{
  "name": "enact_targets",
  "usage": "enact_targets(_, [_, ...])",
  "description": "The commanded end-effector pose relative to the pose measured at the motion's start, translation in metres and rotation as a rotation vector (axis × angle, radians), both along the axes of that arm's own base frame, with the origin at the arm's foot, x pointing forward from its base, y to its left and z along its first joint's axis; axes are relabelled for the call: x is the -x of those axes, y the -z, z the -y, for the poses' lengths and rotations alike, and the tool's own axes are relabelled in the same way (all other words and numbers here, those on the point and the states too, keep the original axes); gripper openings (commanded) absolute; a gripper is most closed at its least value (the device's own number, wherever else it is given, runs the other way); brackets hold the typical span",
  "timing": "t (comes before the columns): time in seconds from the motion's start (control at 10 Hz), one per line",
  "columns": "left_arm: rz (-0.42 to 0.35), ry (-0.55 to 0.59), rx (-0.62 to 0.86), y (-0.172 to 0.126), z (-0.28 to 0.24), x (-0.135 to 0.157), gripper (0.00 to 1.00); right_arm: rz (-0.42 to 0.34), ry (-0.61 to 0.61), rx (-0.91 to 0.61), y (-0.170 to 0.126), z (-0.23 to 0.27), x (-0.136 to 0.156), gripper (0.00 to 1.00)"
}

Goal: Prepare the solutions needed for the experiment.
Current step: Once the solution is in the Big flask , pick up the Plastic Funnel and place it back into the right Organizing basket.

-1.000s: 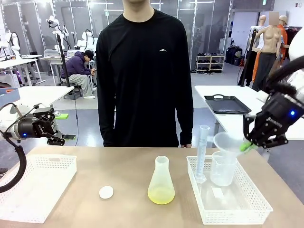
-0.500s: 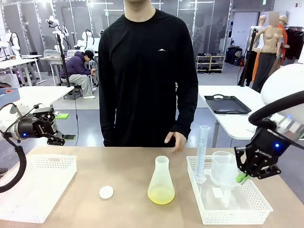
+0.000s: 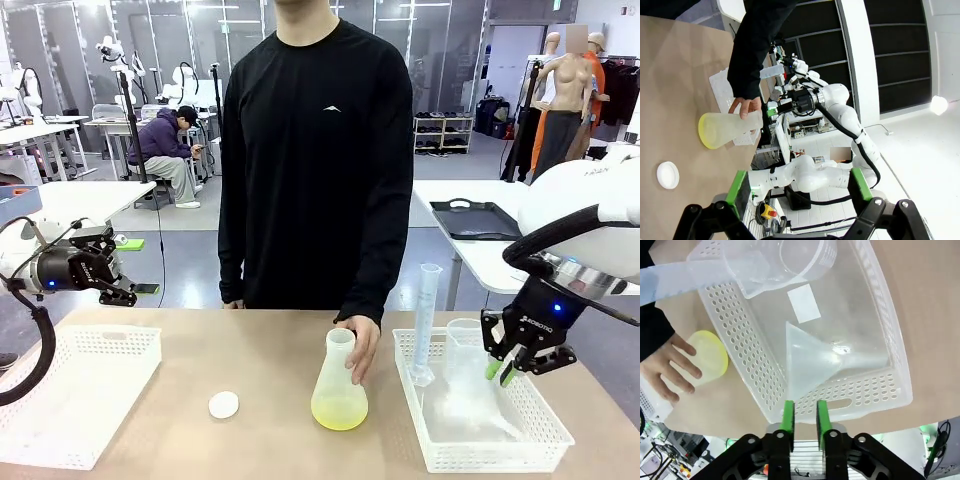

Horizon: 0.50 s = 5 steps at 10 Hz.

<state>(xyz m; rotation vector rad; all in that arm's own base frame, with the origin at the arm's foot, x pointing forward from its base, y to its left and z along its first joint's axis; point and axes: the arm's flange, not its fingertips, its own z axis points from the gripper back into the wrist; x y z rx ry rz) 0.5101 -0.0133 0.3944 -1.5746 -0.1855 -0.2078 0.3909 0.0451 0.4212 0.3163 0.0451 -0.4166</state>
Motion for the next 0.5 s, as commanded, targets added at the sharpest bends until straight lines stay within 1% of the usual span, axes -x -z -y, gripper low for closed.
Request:
enact_targets(0.0, [0.003,0.007,0.009,-0.0013,0.0004,0.0011,1.00,0.002,0.031,0.025,-0.0029,-0.0071,-0.0050,0.24])
enact_targets(0.1, [0.003,0.007,0.009,-0.0013,0.0004,0.0011,1.00,0.000,0.032,0.025,-0.0029,-0.0070,-0.0028,0.62])
enact_targets(0.2, [0.003,0.007,0.009,-0.0013,0.0004,0.0011,1.00,0.003,0.035,0.020,-0.0024,-0.0072,-0.0031,0.44])
enact_targets(0.3, [0.003,0.007,0.009,-0.0013,0.0004,0.0011,1.00,0.027,0.028,0.028,-0.0004,-0.0095,-0.0093,0.81])
enact_targets(0.4, [0.003,0.007,0.009,-0.0013,0.0004,0.0011,1.00,0.000,0.001,0.000,-0.0005,-0.0018,-0.0010,0.81])
